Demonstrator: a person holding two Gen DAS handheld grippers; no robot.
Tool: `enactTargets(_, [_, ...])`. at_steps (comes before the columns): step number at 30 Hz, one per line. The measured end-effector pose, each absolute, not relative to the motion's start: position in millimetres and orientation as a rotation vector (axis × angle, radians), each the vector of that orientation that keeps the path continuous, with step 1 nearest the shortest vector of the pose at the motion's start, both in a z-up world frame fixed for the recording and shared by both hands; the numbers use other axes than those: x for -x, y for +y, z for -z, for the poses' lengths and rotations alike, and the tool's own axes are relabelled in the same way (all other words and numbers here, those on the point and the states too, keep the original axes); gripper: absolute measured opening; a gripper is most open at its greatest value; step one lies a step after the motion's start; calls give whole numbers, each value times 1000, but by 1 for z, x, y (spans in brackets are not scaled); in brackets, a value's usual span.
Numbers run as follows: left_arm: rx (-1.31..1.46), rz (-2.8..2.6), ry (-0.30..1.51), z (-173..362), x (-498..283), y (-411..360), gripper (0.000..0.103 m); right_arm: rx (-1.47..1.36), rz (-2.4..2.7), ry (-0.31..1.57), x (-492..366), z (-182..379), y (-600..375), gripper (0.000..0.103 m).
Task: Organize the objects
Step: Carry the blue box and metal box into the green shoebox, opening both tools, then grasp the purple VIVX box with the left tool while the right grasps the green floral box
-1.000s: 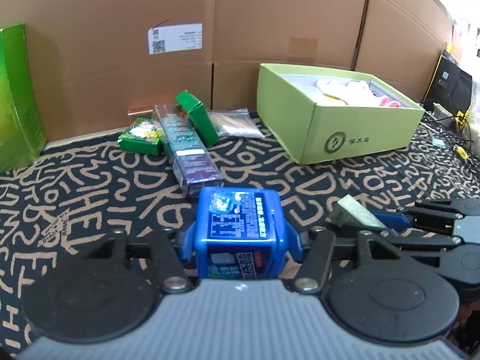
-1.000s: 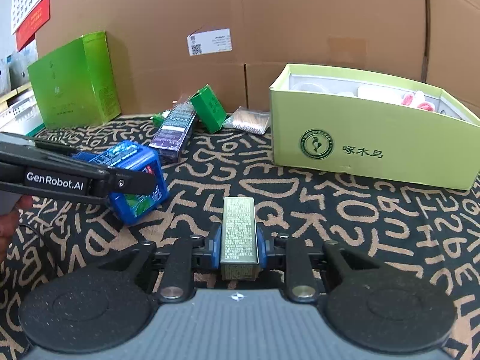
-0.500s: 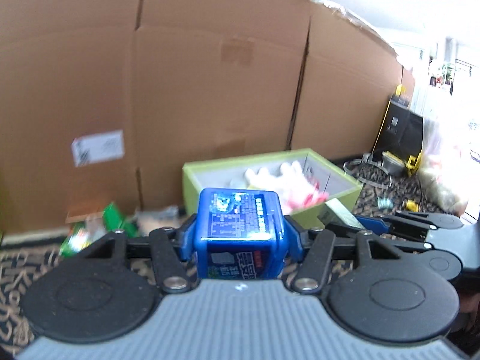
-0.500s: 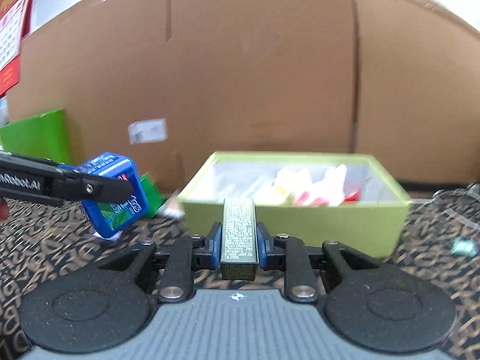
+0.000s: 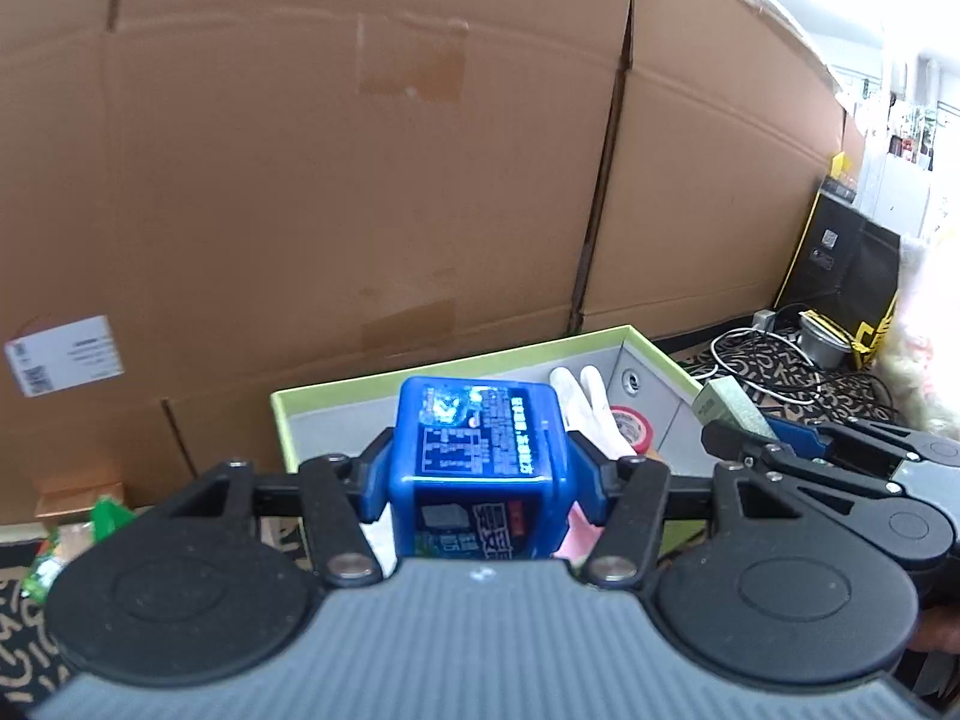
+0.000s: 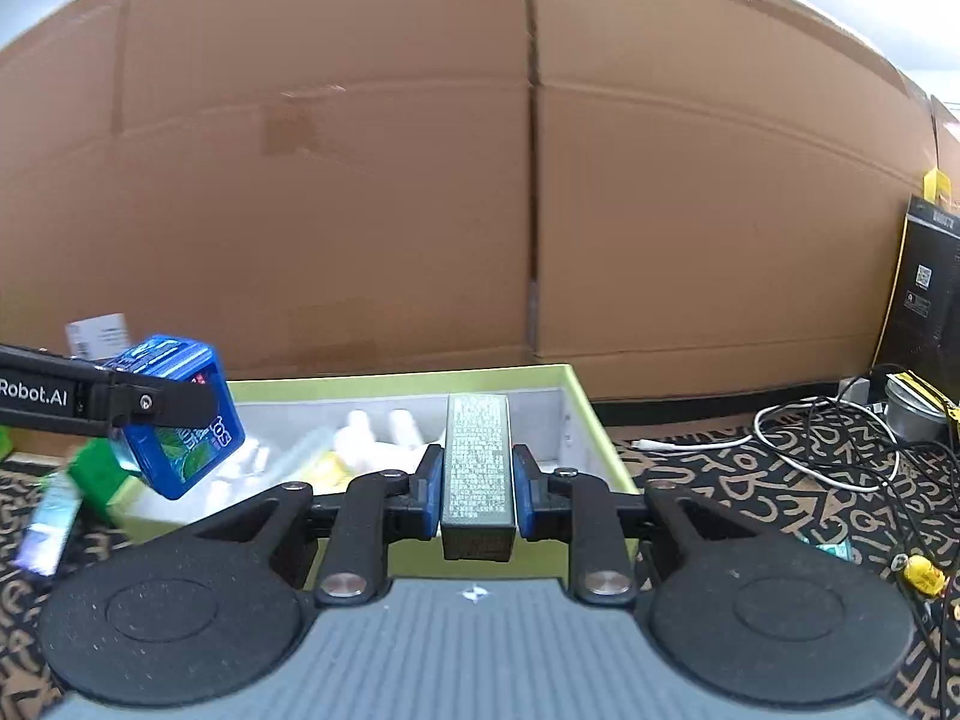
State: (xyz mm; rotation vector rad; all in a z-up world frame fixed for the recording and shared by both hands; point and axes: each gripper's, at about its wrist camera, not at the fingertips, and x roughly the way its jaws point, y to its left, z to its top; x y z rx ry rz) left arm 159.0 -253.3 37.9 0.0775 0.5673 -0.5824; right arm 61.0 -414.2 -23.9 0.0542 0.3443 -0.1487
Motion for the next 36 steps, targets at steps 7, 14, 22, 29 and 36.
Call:
enactTargets(7, [-104, 561, 582, -20, -180, -275, 57, -42, 188, 398, -95, 38, -430, 26])
enactTargets(14, [-95, 545, 497, -9, -179, -268, 101, 20, 217, 398, -101, 55, -432, 54])
enactTargets(22, [-97, 567, 482, -18, -166, -259, 103, 31, 226, 314, -75, 53, -422, 70])
enactTargets(29, [-50, 565, 456, -43, -136, -221, 103, 27, 196, 222, -48, 28, -401, 79])
enactTargets(36, [-34, 461, 470, -35, -104, -163, 103, -4, 103, 182, -25, 26, -362, 80])
